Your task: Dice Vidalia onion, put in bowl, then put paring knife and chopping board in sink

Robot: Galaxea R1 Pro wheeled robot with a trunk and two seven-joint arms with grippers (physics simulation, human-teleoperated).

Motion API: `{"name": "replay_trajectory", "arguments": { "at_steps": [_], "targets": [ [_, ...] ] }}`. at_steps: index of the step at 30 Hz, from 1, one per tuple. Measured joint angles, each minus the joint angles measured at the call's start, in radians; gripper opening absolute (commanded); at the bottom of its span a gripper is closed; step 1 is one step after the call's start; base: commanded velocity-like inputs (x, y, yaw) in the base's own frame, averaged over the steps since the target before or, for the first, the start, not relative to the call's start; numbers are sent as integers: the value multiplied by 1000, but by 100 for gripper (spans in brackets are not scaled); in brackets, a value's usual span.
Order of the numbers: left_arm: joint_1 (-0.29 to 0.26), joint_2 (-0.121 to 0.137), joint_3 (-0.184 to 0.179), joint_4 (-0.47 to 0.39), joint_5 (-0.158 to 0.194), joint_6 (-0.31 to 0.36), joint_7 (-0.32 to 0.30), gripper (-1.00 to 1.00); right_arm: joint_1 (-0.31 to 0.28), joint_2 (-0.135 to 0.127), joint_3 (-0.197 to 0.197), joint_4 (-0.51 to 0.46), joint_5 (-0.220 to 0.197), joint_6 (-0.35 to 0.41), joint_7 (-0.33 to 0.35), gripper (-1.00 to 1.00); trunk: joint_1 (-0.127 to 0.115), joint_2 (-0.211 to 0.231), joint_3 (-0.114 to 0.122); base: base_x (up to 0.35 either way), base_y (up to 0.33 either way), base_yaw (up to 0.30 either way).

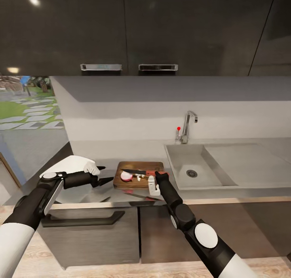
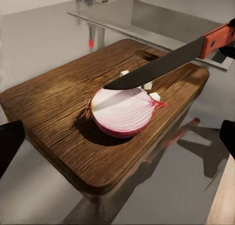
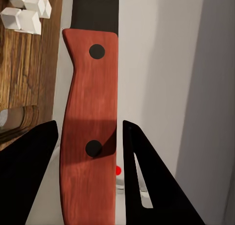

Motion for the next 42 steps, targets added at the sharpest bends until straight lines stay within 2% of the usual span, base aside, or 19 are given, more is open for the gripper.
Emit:
{"name": "replay_trajectory", "arguments": {
  "at_steps": [10, 36, 42],
  "targets": [
    [0, 0, 1, 7, 0, -1, 2, 100, 0, 0, 0, 0, 0, 0, 2, -100, 0, 0, 0, 61, 88, 0],
    [0, 0, -1, 5, 0, -2, -4, 100, 0, 0, 0, 0, 0, 0, 3, -100, 0, 0, 0, 28, 2, 0],
    [0, 0, 0, 5, 0, 6, -4, 100, 0, 0, 0, 0, 0, 0, 4, -100, 19, -35, -16, 0, 0, 0]
  ]
}}
